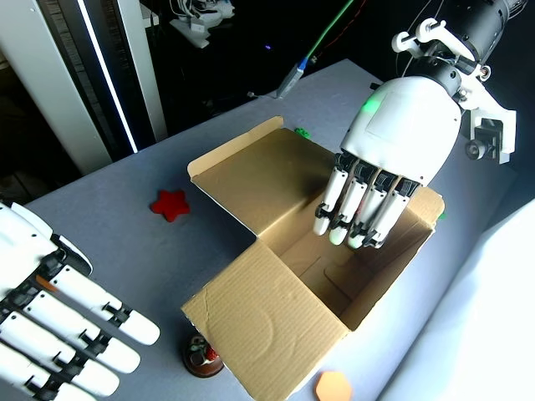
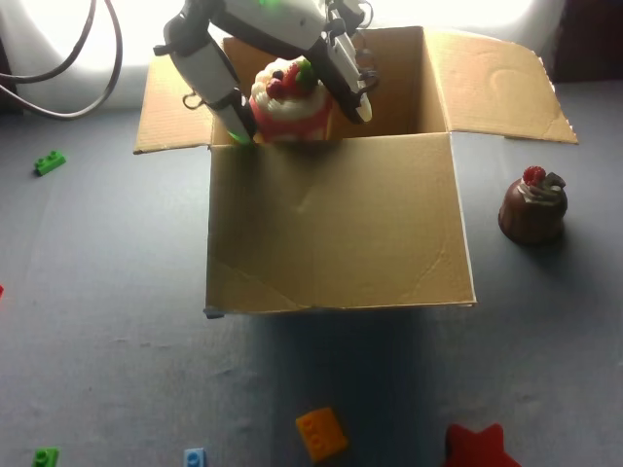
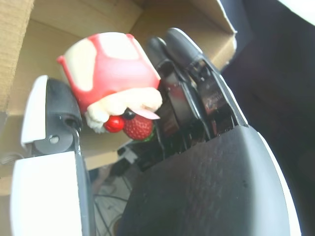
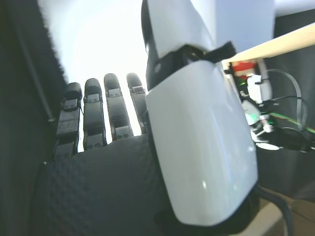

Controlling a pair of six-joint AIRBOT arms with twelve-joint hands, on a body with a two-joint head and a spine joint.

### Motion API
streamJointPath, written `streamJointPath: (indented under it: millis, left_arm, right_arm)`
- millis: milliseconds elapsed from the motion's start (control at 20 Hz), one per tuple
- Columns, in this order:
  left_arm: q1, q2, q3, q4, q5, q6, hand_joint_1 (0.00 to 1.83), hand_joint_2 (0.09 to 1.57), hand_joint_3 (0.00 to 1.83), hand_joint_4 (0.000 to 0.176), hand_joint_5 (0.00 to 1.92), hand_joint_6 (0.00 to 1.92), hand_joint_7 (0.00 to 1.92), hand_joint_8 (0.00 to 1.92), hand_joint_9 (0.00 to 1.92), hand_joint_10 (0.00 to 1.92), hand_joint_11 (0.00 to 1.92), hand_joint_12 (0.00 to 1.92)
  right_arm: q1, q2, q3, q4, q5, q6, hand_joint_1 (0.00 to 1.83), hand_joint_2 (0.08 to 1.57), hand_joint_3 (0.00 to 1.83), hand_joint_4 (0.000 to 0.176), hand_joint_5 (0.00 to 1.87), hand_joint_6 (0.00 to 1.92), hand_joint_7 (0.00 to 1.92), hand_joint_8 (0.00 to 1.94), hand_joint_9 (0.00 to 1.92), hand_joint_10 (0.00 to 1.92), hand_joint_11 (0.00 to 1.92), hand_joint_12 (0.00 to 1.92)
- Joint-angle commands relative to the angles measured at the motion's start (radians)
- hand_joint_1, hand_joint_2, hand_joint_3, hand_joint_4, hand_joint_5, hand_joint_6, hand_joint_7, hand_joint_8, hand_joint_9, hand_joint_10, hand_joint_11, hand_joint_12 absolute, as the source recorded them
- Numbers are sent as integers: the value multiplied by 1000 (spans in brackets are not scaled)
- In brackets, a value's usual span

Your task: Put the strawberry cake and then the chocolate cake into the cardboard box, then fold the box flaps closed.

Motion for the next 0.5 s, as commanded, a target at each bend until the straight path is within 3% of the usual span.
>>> streamJointPath:
  millis: [0, 50, 100, 350, 450]
  left_arm:
    - [-9, 7, -1, -68, 34, 4, 816, 1129, 0, 14, 282, 0, 308, 0, 386, 8, 2, 1149]
    - [-12, 10, 0, -66, 34, 5, 797, 1057, 0, 52, 157, 0, 161, 0, 268, 0, 0, 995]
    - [-16, 11, 3, -65, 34, 7, 780, 1044, 0, 60, 138, 0, 141, 0, 252, 0, 0, 970]
    - [-50, 14, 45, -51, 34, 12, 709, 1061, 0, 71, 150, 6, 129, 2, 260, 6, 0, 964]
    - [-66, 22, 63, -49, 27, 12, 574, 1107, 13, 48, 138, 1, 144, 4, 266, 6, 0, 916]
  right_arm:
    - [3, 7, 14, 15, 110, -3, 1037, 1052, 3, 15, 0, 0, 17, 7, 12, 5, 8, 4]
    - [-8, -5, 32, 66, 109, -3, 1003, 1073, 12, 17, 0, 0, 20, 6, 5, 2, 0, 0]
    - [-23, -20, 51, 107, 109, -3, 1005, 1077, 14, 17, 0, 0, 21, 7, 8, 3, 0, 0]
    - [-80, -129, 153, 175, 84, 19, 1016, 1065, 7, 15, 0, 0, 34, 11, 21, 9, 0, 0]
    - [-76, -168, 184, 175, 67, 44, 1030, 1059, 4, 17, 0, 0, 26, 5, 16, 6, 0, 0]
